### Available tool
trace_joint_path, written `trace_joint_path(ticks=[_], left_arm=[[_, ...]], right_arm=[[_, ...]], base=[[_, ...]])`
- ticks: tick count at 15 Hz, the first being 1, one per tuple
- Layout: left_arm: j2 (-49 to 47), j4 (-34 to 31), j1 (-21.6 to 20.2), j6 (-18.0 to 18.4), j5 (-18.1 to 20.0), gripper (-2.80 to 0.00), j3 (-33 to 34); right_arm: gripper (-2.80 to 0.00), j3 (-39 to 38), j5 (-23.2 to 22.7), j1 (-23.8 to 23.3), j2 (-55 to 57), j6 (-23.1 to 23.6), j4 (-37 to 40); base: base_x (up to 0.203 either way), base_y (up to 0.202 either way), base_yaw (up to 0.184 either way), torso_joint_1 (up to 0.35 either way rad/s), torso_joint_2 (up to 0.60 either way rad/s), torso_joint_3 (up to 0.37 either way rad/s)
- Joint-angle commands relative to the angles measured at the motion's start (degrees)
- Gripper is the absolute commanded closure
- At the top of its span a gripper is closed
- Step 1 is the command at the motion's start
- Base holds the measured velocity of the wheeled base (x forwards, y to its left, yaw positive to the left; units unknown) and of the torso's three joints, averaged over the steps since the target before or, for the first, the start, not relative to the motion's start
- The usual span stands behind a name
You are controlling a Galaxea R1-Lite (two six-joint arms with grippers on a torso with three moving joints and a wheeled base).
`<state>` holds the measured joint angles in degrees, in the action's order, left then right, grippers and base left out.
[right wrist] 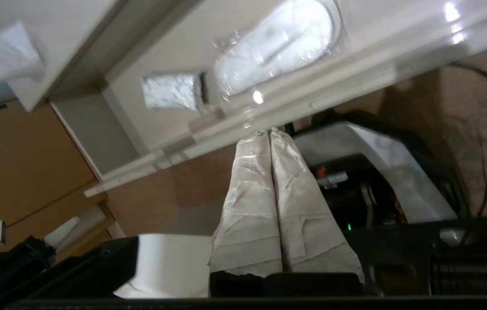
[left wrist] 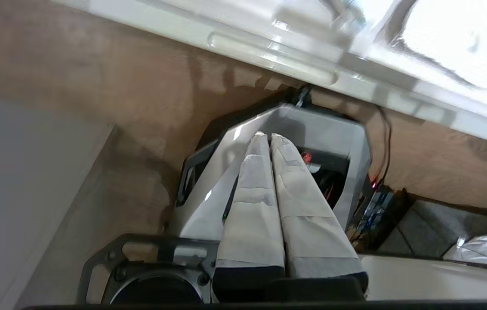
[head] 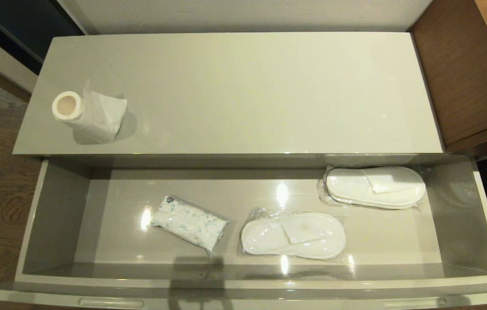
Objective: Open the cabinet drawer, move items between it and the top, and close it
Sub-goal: Close the drawer
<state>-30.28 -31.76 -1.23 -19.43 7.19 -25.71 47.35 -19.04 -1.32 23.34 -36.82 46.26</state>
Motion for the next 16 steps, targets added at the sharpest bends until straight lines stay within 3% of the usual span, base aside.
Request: trace_joint_path(ticks=[1,3,12,13,16], left_arm=[[-5.34,-3.06,0.0,0.05,-0.18,0.0,-0.36],[-10.17,-4.16,-0.06,-0.22,-0.47,0.0,-0.6],[-9.5,-4.38,0.08,1.25,-0.96,0.0,5.9],[-9.07,-4.49,0.02,4.39,-1.02,0.0,7.16],[-5.53,-4.34,0.0,5.12,-0.84,0.0,7.59]], right_arm=[[0.0,-0.61,-0.12,-0.09,0.29,-0.19,1.14],[0.0,-1.75,-0.13,-0.09,0.22,-0.19,1.28],[0.0,-2.89,-1.0,-0.09,2.53,-0.17,4.38],[0.0,-2.97,-1.0,-0.09,3.37,-0.1,5.59],[0.0,-2.97,-2.37,-0.09,4.7,0.03,10.55]], base=[[0.0,0.0,0.0,0.0,0.0,0.0],[0.0,0.0,0.0,0.0,0.0,0.0],[0.0,0.0,0.0,0.0,0.0,0.0],[0.0,0.0,0.0,0.0,0.0,0.0],[0.0,0.0,0.0,0.0,0.0,0.0]])
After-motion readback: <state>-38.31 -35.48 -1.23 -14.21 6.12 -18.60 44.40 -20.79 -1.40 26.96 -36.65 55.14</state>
